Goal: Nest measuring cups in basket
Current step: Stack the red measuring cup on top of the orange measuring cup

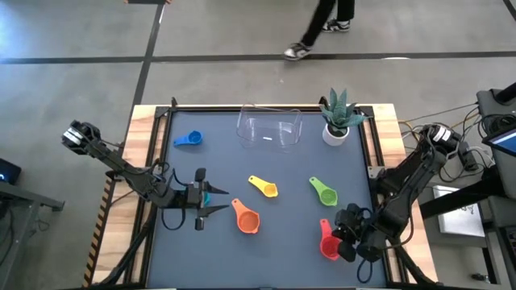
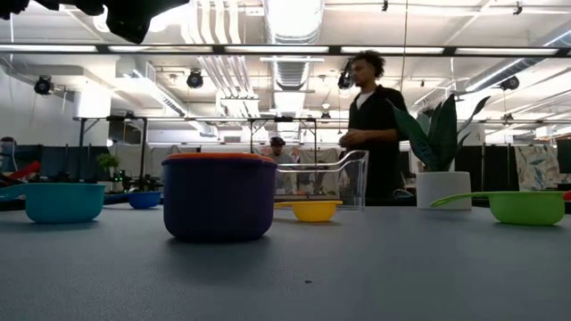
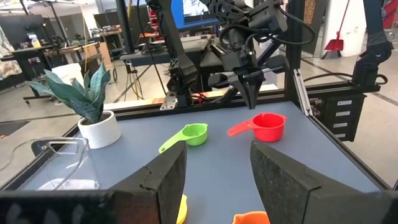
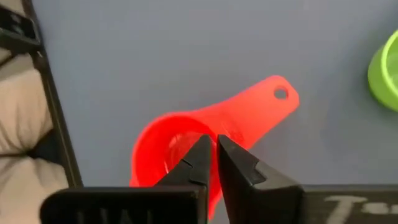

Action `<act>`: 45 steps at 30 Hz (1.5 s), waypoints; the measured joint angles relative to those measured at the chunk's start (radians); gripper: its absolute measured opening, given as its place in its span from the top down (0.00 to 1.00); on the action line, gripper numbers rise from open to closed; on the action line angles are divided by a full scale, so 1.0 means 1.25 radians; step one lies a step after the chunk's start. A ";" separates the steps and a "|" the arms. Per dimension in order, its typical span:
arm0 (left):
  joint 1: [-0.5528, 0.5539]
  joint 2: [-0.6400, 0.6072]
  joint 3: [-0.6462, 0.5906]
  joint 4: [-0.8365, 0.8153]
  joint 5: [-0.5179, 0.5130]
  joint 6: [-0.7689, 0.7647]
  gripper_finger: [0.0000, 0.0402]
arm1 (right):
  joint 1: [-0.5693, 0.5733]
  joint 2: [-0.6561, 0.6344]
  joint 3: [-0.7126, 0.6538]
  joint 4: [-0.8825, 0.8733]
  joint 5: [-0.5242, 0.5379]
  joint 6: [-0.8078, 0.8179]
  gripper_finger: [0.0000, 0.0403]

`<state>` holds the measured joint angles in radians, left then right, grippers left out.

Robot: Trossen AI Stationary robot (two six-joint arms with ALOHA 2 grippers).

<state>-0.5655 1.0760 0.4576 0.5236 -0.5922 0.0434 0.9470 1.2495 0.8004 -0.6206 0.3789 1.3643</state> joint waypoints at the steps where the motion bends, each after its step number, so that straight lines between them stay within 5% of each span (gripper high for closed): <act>1: 0.000 0.000 0.000 0.000 0.000 0.000 0.60 | 0.000 0.007 -0.001 -0.001 -0.006 0.000 0.93; 13: 0.000 0.013 0.000 0.000 0.000 0.000 0.60 | 0.000 0.048 -0.001 -0.023 -0.020 0.040 0.57; 21: 0.002 0.029 0.000 0.012 0.000 0.002 0.60 | 0.000 0.076 -0.004 -0.024 -0.043 0.067 0.52; 30: 0.004 0.028 0.000 0.013 0.000 0.003 0.60 | 0.000 0.147 -0.004 -0.037 -0.088 0.084 0.59; 37: 0.004 0.028 0.000 0.013 0.000 0.003 0.60 | 0.000 0.136 -0.003 -0.045 -0.098 0.069 0.85; 39: 0.004 0.028 0.000 0.012 0.000 0.003 0.60 | -0.001 0.120 0.000 -0.045 -0.092 0.055 0.94; 45: 0.004 0.027 0.000 0.012 -0.001 0.003 0.60 | -0.025 0.069 0.038 -0.068 0.014 -0.028 0.97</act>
<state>-0.5606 1.1102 0.4576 0.5381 -0.5934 0.0471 0.9163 1.3360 0.8475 -0.7054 0.3961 1.3288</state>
